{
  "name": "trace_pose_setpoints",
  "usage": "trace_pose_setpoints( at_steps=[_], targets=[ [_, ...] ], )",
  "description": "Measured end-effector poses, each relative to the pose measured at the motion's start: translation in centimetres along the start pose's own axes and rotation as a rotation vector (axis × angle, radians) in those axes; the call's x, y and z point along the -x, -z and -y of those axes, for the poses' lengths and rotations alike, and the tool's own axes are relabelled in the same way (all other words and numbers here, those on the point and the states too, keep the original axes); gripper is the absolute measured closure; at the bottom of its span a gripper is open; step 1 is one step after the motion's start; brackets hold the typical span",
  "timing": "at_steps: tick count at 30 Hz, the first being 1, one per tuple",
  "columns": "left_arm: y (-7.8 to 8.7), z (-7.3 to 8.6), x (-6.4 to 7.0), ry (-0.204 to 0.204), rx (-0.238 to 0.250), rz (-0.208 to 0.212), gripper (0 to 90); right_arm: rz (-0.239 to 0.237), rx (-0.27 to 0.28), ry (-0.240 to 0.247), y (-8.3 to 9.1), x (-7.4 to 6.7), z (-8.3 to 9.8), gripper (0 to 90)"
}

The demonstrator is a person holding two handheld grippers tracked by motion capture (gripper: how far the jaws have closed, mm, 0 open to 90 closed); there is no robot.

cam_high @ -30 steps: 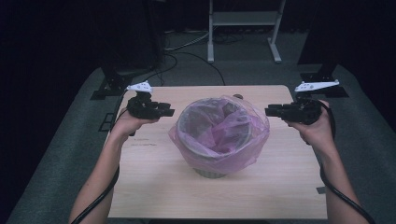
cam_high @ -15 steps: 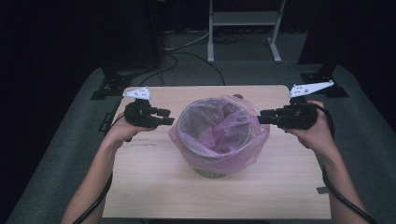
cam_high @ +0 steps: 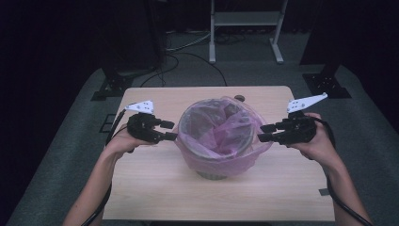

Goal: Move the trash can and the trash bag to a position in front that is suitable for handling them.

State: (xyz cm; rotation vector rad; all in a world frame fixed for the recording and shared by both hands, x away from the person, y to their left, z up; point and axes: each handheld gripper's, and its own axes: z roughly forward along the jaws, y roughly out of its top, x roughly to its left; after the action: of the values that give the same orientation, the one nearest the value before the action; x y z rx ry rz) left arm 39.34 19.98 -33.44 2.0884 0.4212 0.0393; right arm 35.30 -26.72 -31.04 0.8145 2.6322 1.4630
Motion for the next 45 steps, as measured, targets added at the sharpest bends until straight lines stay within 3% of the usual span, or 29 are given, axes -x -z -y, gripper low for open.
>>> trace_pose_setpoints(
  at_steps=[6, 11, 16, 19, 23, 24, 26, 30, 32, 40, 45],
  targets=[
    [-0.5, -0.2, 0.4, -0.024, -0.007, 0.02, 39.9, -0.004, -0.002, 0.008, -0.5, 0.0, 0.3, 52.9],
    [-1.1, -0.1, 0.8, -0.047, -0.022, 0.038, 31.5, 0.006, -0.03, 0.036, -1.5, -0.3, 0.4, 48.5],
    [-2.0, 0.4, 1.2, -0.068, -0.054, 0.044, 23.0, 0.013, -0.047, 0.074, -2.6, -0.5, 0.8, 46.5],
    [-2.6, 0.6, 1.3, -0.072, -0.07, 0.044, 23.0, 0.012, -0.06, 0.078, -3.3, -0.5, 1.1, 47.4],
    [-3.2, 0.8, 1.5, -0.085, -0.093, 0.043, 37.0, 0.019, -0.079, 0.087, -4.1, -0.8, 1.4, 53.8],
    [-3.3, 1.0, 1.6, -0.096, -0.099, 0.044, 45.0, 0.025, -0.084, 0.09, -4.4, -0.9, 1.5, 56.3],
    [-3.3, 1.1, 1.7, -0.097, -0.104, 0.041, 55.9, 0.022, -0.093, 0.087, -4.8, -1.1, 1.6, 63.4],
    [-3.2, 1.6, 1.8, -0.099, -0.092, 0.041, 79.8, 0.031, -0.099, 0.064, -5.1, -1.2, 1.9, 85.8],
    [-3.3, 1.9, 1.8, -0.1, -0.088, 0.043, 85.8, 0.027, -0.095, 0.053, -5.3, -1.2, 2.1, 89.2],
    [-4.3, 3.3, 1.4, -0.078, -0.117, 0.034, 90.0, 0.022, -0.121, 0.022, -6.2, -0.9, 3.3, 90.0],
    [-4.7, 3.9, 1.2, -0.061, -0.124, 0.034, 90.0, 0.046, -0.137, 0.014, -6.7, -0.6, 3.7, 90.0]
  ],
)
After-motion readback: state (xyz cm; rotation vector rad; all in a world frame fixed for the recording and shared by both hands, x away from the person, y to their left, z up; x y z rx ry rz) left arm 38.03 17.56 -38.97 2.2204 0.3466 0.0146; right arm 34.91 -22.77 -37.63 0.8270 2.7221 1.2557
